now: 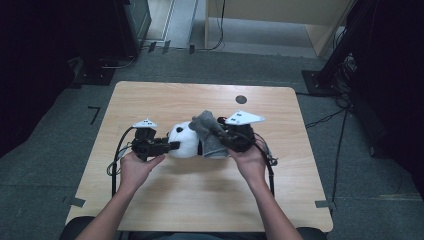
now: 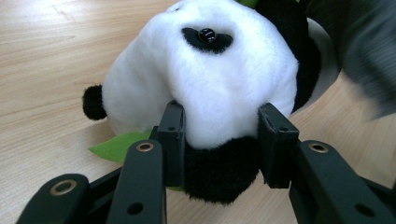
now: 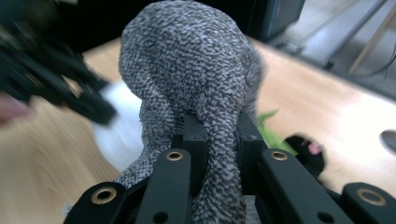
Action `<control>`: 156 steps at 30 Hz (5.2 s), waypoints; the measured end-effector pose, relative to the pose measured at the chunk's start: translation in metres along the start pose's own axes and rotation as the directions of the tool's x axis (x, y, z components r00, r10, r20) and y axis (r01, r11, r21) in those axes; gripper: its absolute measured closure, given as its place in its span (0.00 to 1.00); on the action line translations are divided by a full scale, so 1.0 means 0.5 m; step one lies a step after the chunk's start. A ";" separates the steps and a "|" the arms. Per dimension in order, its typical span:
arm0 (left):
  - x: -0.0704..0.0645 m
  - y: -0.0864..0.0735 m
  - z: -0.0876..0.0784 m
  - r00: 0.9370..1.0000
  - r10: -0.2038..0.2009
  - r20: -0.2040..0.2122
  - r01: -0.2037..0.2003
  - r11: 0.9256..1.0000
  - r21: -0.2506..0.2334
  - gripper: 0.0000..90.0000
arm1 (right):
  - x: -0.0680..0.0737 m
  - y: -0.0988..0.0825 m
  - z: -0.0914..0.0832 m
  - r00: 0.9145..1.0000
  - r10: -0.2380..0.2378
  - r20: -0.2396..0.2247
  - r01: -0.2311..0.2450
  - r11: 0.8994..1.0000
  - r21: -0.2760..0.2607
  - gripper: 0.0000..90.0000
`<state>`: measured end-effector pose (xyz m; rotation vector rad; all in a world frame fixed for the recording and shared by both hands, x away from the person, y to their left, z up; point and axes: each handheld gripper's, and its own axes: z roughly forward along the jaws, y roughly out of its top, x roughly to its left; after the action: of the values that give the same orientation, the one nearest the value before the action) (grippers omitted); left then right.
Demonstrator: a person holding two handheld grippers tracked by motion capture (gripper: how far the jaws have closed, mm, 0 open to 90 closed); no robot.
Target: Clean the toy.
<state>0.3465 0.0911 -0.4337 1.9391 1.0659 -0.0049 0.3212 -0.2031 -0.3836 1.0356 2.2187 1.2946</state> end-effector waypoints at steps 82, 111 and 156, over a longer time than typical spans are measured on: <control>0.022 -0.009 0.030 0.997 0.052 -0.058 -0.054 0.998 -0.028 0.59 | 0.073 0.070 0.158 0.998 -0.031 -0.060 0.036 0.996 0.085 0.89; 0.046 -0.008 0.040 0.999 0.049 -0.006 -0.050 0.998 -0.033 0.59 | -0.119 0.031 0.018 0.990 0.078 0.117 -0.085 0.995 0.057 0.89; 0.052 -0.005 0.041 1.000 -0.008 0.007 0.008 1.000 -0.009 0.58 | 0.044 0.054 0.164 0.998 -0.052 -0.030 0.054 0.997 0.052 0.90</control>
<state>0.3688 0.0947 -0.4578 1.9257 1.0670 -0.0109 0.3691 -0.1301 -0.4013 0.9763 2.2967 1.2419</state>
